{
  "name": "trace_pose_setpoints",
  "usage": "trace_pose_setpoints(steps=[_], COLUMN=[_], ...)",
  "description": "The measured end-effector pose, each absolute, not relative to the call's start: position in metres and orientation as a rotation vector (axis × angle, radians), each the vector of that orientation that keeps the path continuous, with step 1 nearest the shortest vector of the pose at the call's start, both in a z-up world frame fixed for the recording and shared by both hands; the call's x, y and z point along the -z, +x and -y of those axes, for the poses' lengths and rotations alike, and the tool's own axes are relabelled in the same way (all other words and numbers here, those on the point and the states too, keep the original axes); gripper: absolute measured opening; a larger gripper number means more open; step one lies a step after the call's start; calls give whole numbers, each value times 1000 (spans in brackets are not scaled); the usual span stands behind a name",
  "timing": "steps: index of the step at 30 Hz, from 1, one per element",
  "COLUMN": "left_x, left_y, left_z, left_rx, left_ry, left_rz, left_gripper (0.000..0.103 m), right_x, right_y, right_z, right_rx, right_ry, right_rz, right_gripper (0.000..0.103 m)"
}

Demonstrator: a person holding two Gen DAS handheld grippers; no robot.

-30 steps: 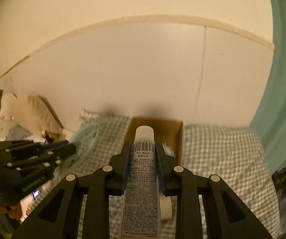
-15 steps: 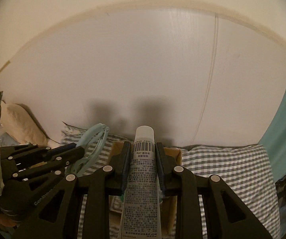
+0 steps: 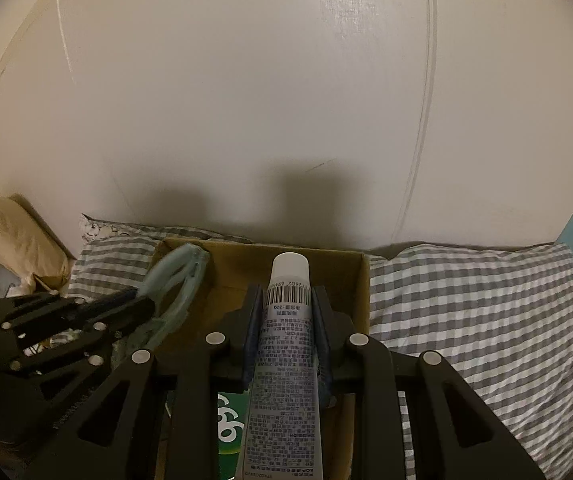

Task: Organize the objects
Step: 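Open both grippers to drop the scissors and tube into the box, then grasp the masking tape roll with the right gripper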

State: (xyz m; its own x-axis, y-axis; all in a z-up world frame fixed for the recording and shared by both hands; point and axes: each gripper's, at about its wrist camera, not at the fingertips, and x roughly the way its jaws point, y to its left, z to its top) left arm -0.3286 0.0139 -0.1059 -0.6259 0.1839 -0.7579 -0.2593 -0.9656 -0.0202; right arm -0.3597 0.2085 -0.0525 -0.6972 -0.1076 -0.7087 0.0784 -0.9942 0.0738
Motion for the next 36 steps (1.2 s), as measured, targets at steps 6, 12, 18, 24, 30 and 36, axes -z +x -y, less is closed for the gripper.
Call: trace_pose_setpoints(steps=[6, 12, 18, 24, 30, 36], left_x=[78, 33, -33, -75, -70, -16], left_y=[-311, -280, -228, -170, -119, -93], left_z=[-21, -16, -8, -5, 0, -7], left_rx=[-2663, -2727, -2811, -2884, -2939, -2983], left_ry=[-1184, -1139, -1022, -931, -916, -991], left_rz=[-137, -105, 29, 5, -69, -172], left_gripper=[61, 76, 97, 103, 103, 103], right_x=[20, -34, -97, -138, -149, -91], right_y=[-337, -302, -245, -176, -119, -111], right_z=[-212, -226, -225, -215, -218, -220], right_rx=[2851, 2896, 2941, 2953, 2930, 2889], right_ry=[1103, 1035, 970, 910, 888, 1013], right_rz=[70, 89, -11, -91, -147, -155], right_gripper=[53, 58, 66, 72, 72, 72])
